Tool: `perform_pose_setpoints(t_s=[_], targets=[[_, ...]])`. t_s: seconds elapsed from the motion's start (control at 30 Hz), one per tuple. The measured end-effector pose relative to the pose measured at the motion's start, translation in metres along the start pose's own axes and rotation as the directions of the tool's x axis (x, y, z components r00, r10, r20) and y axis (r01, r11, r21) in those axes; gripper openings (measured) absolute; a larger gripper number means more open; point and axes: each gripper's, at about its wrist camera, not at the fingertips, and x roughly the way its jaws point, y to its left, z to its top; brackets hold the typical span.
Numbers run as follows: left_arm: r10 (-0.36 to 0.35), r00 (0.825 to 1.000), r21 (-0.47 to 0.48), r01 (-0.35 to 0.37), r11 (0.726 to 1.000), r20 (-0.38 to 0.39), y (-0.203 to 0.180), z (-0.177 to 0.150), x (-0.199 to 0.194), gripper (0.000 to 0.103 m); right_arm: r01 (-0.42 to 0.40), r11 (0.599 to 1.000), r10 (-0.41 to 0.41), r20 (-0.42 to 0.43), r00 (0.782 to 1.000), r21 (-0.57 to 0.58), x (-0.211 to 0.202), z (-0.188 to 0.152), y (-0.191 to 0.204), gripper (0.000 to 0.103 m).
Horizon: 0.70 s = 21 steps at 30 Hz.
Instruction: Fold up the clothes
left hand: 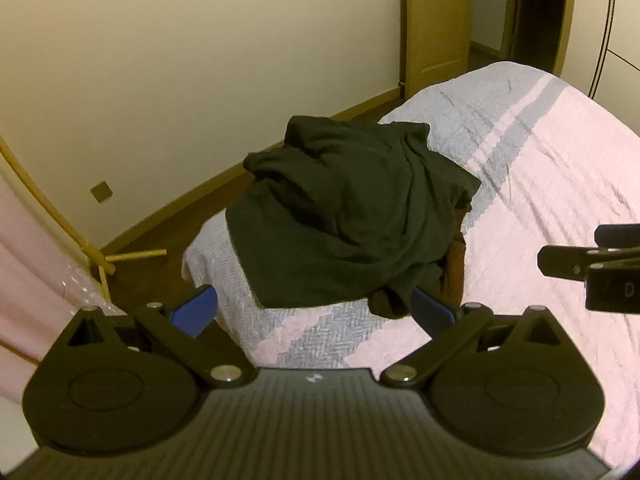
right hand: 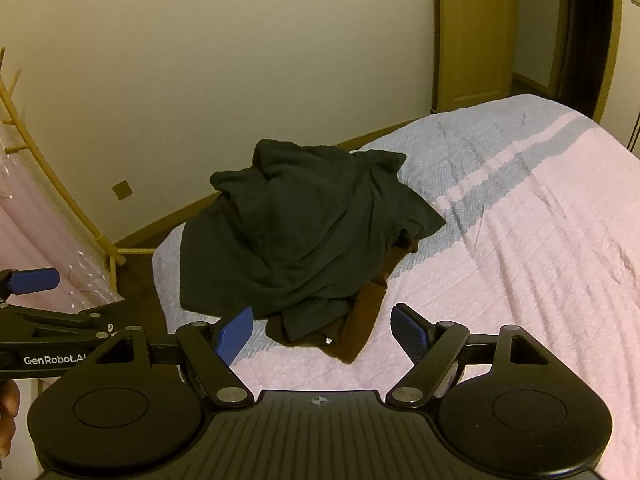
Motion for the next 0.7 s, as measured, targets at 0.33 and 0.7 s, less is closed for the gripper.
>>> perform_pose_setpoints(t_s=[0.33, 0.7], targets=[[-0.028, 0.999, -0.033, 0.028, 0.999, -0.02, 0.004, -0.008, 0.001, 0.101, 0.009, 1.0, -0.009, 0.008, 1.0, -0.004, 0.003, -0.004, 0.002, 0.079], [-0.026, 0.999, -0.039, 0.025, 0.999, -0.037, 0.012, -0.012, 0.003, 0.101, -0.006, 1.0, 0.006, 0.001, 1.0, -0.004, 0.005, -0.006, 0.003, 0.079]])
